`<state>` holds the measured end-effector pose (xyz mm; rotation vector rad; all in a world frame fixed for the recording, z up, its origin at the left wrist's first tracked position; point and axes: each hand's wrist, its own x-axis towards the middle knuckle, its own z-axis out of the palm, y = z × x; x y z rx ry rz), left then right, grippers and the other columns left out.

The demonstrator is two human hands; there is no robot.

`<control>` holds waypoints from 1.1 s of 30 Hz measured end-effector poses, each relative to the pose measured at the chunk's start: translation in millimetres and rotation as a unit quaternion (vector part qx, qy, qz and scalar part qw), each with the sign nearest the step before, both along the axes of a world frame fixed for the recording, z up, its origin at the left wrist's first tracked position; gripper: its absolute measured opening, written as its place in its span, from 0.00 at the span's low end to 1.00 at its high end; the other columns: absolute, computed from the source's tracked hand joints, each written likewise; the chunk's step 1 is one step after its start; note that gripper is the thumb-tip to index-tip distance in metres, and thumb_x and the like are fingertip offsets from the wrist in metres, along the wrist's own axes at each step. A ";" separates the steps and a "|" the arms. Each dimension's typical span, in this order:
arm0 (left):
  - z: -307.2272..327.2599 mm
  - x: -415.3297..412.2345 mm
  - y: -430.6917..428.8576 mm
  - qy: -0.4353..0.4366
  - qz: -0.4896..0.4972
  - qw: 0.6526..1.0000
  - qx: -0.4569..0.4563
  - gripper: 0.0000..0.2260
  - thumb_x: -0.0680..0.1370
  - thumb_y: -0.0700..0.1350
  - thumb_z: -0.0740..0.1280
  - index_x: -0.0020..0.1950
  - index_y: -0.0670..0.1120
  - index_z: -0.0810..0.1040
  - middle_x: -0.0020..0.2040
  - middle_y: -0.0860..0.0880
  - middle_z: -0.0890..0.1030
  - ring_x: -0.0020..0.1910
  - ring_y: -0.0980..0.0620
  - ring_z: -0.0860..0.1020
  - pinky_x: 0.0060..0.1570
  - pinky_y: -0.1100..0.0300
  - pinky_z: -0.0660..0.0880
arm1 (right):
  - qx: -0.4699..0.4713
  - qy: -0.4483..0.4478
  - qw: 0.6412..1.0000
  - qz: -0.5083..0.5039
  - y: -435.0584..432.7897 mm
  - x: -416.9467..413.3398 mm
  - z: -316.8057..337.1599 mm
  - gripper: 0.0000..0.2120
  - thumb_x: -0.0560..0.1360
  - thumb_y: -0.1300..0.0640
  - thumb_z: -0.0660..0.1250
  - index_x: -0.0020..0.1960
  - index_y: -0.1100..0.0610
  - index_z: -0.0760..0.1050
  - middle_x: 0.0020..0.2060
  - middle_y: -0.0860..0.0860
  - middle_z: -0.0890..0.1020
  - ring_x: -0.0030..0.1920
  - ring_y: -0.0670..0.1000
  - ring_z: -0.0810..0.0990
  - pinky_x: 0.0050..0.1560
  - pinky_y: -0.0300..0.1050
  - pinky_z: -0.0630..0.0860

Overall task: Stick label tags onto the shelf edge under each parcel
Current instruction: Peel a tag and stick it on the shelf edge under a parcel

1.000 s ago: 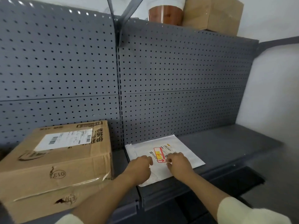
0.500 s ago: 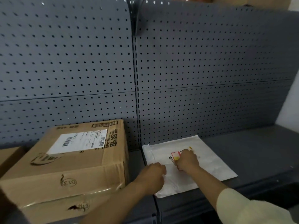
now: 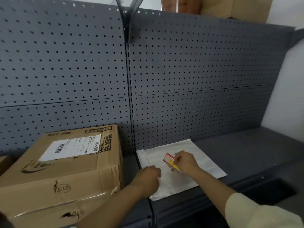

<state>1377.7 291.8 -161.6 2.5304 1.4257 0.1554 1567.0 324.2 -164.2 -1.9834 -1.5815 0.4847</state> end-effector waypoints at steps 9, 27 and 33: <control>7.0 11.7 -22.8 -0.003 -0.051 0.998 0.037 0.16 0.80 0.41 0.58 0.68 0.47 0.71 0.66 0.45 0.73 0.63 0.46 0.73 0.62 0.56 0.69 | 0.047 0.008 0.999 0.018 -40.9 22.0 14.7 0.09 0.77 0.64 0.62 0.52 0.60 0.79 0.49 0.54 0.80 0.46 0.49 0.74 0.43 0.38 0.69; 12.1 27.5 -81.5 0.037 -0.092 0.992 0.077 0.14 0.80 0.43 0.58 0.64 0.45 0.74 0.61 0.44 0.76 0.58 0.44 0.75 0.59 0.52 0.73 | 0.053 -0.045 0.995 0.065 -141.2 38.7 24.5 0.08 0.76 0.64 0.65 0.50 0.55 0.81 0.48 0.51 0.82 0.48 0.48 0.79 0.47 0.34 0.74; -6.5 36.4 -107.1 0.052 -0.056 0.995 0.056 0.14 0.79 0.40 0.58 0.64 0.45 0.74 0.59 0.43 0.76 0.57 0.43 0.75 0.56 0.53 0.72 | 0.047 -0.092 0.988 0.119 -153.5 47.9 12.6 0.09 0.75 0.64 0.65 0.50 0.54 0.81 0.50 0.51 0.83 0.49 0.47 0.80 0.53 0.41 0.78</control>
